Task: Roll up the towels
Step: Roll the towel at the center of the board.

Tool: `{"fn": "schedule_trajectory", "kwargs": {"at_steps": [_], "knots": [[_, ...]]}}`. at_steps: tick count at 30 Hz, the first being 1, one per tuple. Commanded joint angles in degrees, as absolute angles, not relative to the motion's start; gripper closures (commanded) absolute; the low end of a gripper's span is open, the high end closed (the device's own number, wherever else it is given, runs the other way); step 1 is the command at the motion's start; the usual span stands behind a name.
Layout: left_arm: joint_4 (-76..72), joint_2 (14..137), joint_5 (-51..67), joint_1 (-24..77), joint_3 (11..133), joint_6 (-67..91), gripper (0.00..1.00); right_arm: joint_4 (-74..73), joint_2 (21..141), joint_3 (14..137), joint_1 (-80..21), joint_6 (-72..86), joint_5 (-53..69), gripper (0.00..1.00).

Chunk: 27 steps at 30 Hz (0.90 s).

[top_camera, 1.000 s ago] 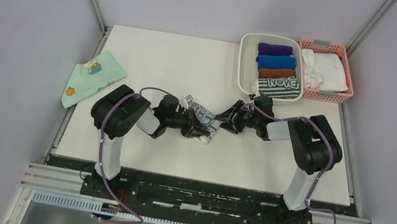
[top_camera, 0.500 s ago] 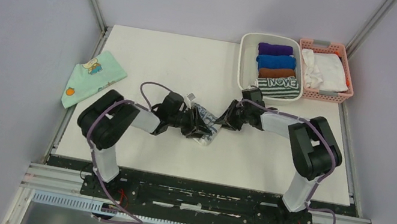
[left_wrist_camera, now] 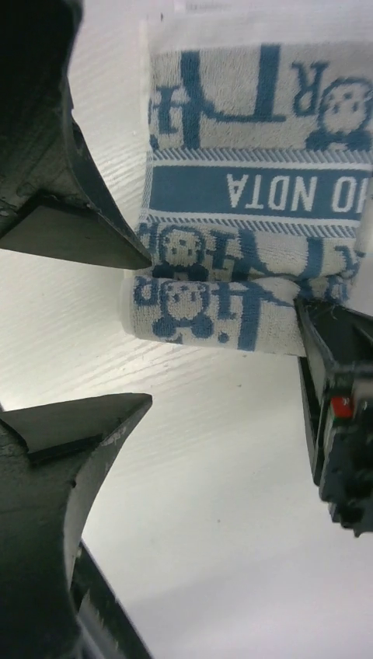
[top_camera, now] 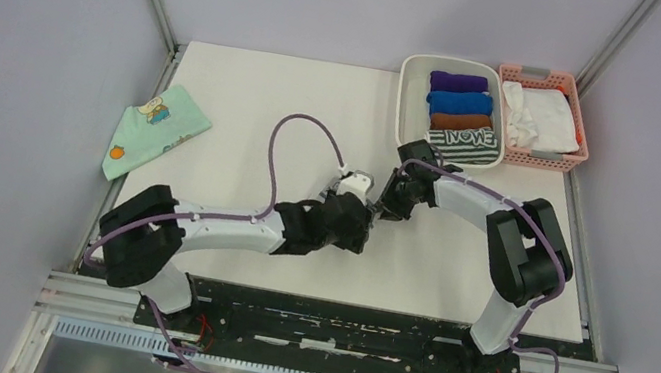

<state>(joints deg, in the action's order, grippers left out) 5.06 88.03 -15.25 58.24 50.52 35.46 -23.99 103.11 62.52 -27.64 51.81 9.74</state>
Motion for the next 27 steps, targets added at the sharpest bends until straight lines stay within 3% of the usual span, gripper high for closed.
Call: {"fn": "schedule_trajectory", "kwargs": {"at_steps": [1, 7, 18, 27], "knots": [[7.0, 90.6, -39.0, 65.6, 55.1, 24.6, 0.34, -27.6, 102.9, 64.2, -27.9, 53.3, 8.2, 0.68], [6.1, 99.2, -45.4, 70.2, 60.5, 17.0, 0.37, -27.6, 103.5, 64.7, -27.9, 54.1, 9.6, 0.68], [7.4, 110.3, -46.2, 71.8, 64.6, 13.8, 0.42, -27.7, 103.9, 64.9, -27.9, 54.0, 10.0, 0.68], [9.9, 113.0, -45.2, 71.7, 64.9, 13.9, 0.69, -25.8, 103.6, 64.4, -27.9, 54.2, 12.1, 0.66]]}}
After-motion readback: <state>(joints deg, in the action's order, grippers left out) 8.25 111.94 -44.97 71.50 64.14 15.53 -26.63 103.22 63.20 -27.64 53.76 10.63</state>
